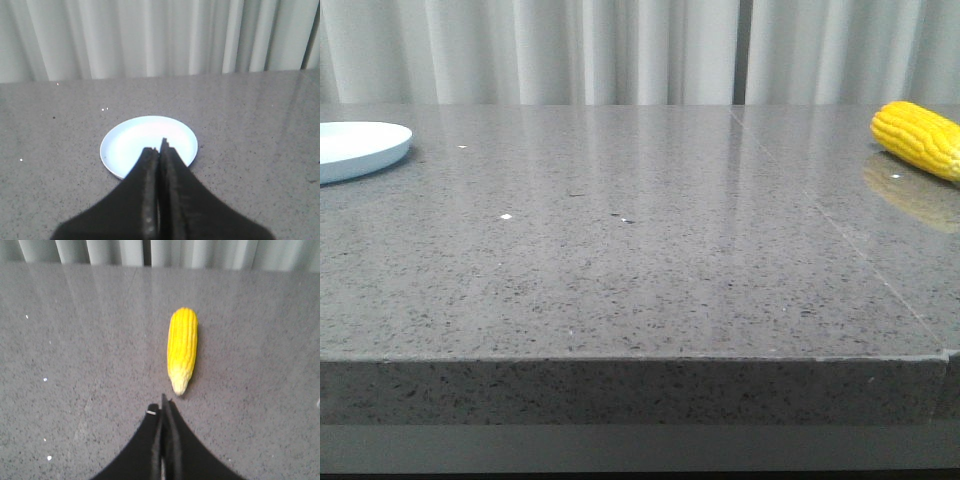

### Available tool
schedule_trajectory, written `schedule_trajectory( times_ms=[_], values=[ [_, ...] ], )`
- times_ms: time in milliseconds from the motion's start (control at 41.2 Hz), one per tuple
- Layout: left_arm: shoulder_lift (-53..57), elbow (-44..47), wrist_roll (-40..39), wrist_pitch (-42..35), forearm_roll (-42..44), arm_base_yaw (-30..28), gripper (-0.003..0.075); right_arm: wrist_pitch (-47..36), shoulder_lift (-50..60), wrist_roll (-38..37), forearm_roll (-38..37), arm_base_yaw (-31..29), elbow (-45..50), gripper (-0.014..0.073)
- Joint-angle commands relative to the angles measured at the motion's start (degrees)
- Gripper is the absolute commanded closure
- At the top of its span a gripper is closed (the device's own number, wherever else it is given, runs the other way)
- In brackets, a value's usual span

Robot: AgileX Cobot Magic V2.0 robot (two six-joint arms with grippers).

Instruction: Place corn on plate with both arms

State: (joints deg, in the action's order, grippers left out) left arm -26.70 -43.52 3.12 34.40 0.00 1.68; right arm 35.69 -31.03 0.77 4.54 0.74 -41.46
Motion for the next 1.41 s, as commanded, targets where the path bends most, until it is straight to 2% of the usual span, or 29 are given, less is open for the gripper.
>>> schedule_trajectory(
  times_ms=[0, 316, 364, 437, 486, 583, 631, 680, 753, 1141, 1384],
  values=[
    [-1.87, -0.09, -0.5, -3.68, 0.0, -0.11, 0.0741, -2.66, -2.42, 0.12, -0.58, -0.32, -1.66, 0.066],
    [-3.16, 4.13, -0.5, -3.18, 0.0, -0.11, 0.0738, -1.74, -6.85, 0.22, -0.58, -0.32, -1.66, 0.0658],
    [-3.16, 4.15, -0.5, -3.18, 0.0, -0.11, 0.072, -1.57, -7.38, 0.22, -0.58, -0.32, -1.66, 0.0642],
    [-3.16, 4.15, -0.5, -3.3, 0.0, -0.11, 0.0617, -1.49, -7.87, 0.22, -0.58, -0.32, -1.66, 0.0557],
    [-3.16, 4.15, -0.5, -3.3, 0.0, -0.11, 0.0526, -1.49, -7.87, 0.22, -0.58, -0.32, -1.66, 0.0451],
    [-3.16, 4.15, -0.5, -3.39, 0.0, -0.11, 0.0263, -1.43, -7.94, 0.35, -0.58, -0.32, -1.66, 0.019],
    [-3.16, 4.15, -0.5, -3.16, 0.0, -0.11, 0.0181, -1.26, -7.94, 0.35, -0.58, -0.32, -1.66, 0.0083],
    [-3.16, 4.15, -0.5, -3.16, 0.0, -0.11, 0.0142, -1.08, -7.94, 0.4, -0.58, -0.32, -1.66, 0.0013],
    [-3.41, 3.94, -0.37, -2.82, 0.0, -0.11, 0.0139, -0.8, -7.94, 0.4, -0.58, -0.32, -1.66, -0.0028],
    [-15.85, -7.57, -0.14, 8.27, 0.43, -0.11, 0.0147, -1.45, -7.94, 0.4, -0.58, -0.32, -1.66, -0.002],
    [-27.07, -13.37, -0.14, 13.22, 2.41, -0.11, 0.0209, -1.38, -7.94, 0.4, -0.58, -0.32, -1.66, -0.002]
  ],
)
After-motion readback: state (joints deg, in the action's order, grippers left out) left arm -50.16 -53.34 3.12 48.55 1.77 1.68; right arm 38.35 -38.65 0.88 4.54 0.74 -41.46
